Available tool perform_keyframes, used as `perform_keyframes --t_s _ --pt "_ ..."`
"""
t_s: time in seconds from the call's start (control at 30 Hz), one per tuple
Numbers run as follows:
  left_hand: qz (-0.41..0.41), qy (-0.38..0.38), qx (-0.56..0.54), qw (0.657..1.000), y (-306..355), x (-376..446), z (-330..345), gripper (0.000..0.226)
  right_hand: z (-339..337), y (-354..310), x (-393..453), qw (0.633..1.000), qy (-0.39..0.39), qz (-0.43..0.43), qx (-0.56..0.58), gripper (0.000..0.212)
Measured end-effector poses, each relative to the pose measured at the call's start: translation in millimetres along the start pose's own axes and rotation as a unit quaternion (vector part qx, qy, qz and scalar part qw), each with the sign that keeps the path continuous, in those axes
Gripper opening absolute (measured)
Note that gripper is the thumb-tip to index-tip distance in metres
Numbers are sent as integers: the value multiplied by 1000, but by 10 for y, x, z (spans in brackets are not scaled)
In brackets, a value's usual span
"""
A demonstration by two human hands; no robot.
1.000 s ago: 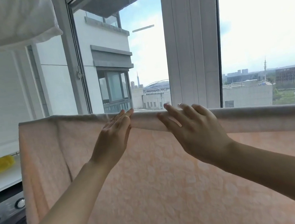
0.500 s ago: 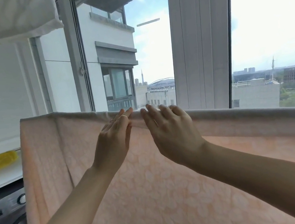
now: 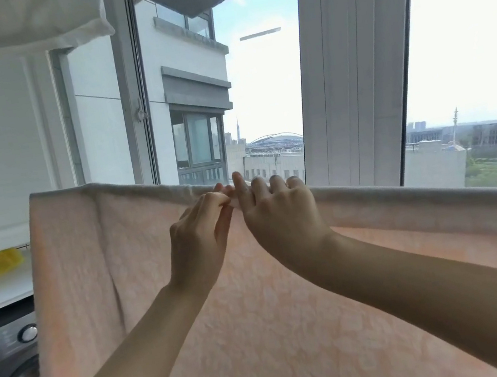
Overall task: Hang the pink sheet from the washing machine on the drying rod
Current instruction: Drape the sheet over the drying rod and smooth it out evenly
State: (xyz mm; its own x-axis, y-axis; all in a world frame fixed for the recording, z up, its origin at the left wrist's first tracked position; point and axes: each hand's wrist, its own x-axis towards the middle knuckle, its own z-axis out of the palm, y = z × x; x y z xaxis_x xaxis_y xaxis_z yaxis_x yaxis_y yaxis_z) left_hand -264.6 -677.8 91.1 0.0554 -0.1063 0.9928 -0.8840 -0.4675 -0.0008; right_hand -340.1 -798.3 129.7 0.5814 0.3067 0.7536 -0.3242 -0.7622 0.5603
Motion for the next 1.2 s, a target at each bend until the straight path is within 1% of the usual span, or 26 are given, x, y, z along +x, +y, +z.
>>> perform_keyframes --t_s 0.1,0.2,0.3,0.47,0.57,0.63,0.8,0.9,0.97,1.0,1.07,1.13,1.2 --pt "28 -8 6 1000 -58 12 -20 21 51 -41 18 999 33 1 7 51" --pt "53 -24 25 998 -196 31 -42 14 83 -17 -7 998 56 5 5 51" --pt "72 -55 34 995 -355 90 -102 11 106 25 -59 997 74 4 4 51" --pt "26 -132 14 991 -683 255 -252 21 84 78 -103 995 97 -2 4 51" --pt "13 -171 -11 985 -848 321 -297 23 98 86 -122 996 88 -6 9 50" --pt "8 -183 -23 983 -931 338 -326 22 107 94 -127 996 85 -6 12 50" --pt "9 -153 -21 988 -1053 318 -340 12 116 70 -97 996 84 -12 5 49" --pt "-12 -94 -59 994 -967 251 -394 22 120 59 -97 995 101 -15 3 46" --pt "11 -65 -68 996 -956 91 -433 24 141 73 -127 994 104 -14 9 45" --pt "38 -77 -56 995 -992 -11 -429 20 149 87 -135 995 103 -11 10 44" --pt "87 -131 -19 987 -1103 -194 -370 11 178 97 -138 995 95 -14 18 46" --pt "86 -156 4 984 -1191 -286 -290 3 199 77 -131 996 87 -18 30 49" --pt "75 -155 24 985 -1219 -266 -236 3 189 48 -109 996 81 -9 34 51"
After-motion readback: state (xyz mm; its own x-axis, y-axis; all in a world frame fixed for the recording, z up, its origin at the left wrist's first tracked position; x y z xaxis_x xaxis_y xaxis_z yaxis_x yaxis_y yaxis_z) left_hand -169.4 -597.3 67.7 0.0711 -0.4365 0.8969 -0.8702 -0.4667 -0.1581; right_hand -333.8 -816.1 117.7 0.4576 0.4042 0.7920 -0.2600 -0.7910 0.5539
